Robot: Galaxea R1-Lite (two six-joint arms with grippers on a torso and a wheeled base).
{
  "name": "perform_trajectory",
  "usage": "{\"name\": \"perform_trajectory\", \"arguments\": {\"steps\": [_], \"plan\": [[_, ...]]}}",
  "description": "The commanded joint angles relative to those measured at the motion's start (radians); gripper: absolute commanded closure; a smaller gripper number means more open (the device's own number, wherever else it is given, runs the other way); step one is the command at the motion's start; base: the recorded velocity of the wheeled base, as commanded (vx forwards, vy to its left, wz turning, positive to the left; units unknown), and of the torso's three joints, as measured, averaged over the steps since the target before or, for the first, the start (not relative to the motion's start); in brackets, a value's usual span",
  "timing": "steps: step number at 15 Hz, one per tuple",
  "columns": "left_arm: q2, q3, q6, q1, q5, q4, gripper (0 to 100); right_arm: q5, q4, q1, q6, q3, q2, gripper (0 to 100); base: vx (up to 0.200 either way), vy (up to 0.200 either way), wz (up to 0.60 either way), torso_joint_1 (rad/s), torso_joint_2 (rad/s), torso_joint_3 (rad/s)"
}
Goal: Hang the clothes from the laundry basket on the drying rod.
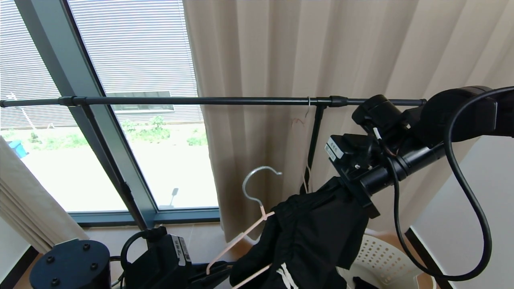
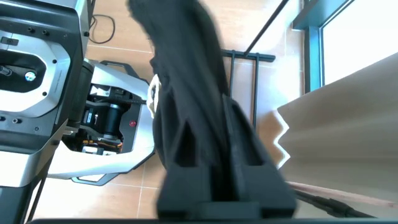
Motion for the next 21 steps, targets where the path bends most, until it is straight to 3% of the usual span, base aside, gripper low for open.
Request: {"name": "perform_trajectory", "arguments": {"steps": [1,5,6,9,11,13,14,18,21], "plan": [[0.002,0.000,0.001,0.001,-0.001,-0.003,100,0.001,-0.001,0.001,0.002,0.002,-0.005,100,0.000,0.000,0.00,0.000,0.00,0.000],[0.002,0.003,0.002,0.004,-0.001,-0.003,100,0.001,0.002,0.001,0.002,0.010,-0.026,100,0.000,0.000,0.00,0.000,0.00,0.000],[0.002,0.003,0.005,0.005,0.001,-0.009,0,0.001,0.001,0.001,0.000,0.024,-0.042,100,0.000,0.000,0.00,0.000,0.00,0.000],[0.002,0.008,-0.004,0.051,-0.012,-0.046,0,-0.008,-0.003,-0.005,0.016,0.039,-0.094,100,0.000,0.000,0.00,0.000,0.00,0.000],[-0.008,0.010,-0.019,0.113,-0.102,-0.067,0,-0.074,-0.024,-0.017,0.086,0.018,-0.146,100,0.000,0.000,0.00,0.000,0.00,0.000],[-0.023,0.000,-0.075,0.153,-0.153,-0.073,0,-0.174,-0.082,-0.017,0.157,0.019,-0.183,100,0.000,0.000,0.00,0.000,0.00,0.000],[-0.020,-0.018,-0.145,0.174,-0.174,-0.073,0,-0.225,-0.104,-0.016,0.201,0.022,-0.210,100,0.000,0.000,0.00,0.000,0.00,0.000],[0.038,-0.095,-0.334,0.238,-0.200,-0.065,0,-0.265,-0.111,-0.007,0.293,0.027,-0.279,100,0.000,0.000,0.00,0.000,0.00,0.000],[0.103,-0.119,-0.361,0.238,-0.190,-0.065,0,-0.300,-0.127,-0.005,0.338,0.054,-0.318,100,0.000,0.000,0.00,0.000,0.00,0.000]]}}
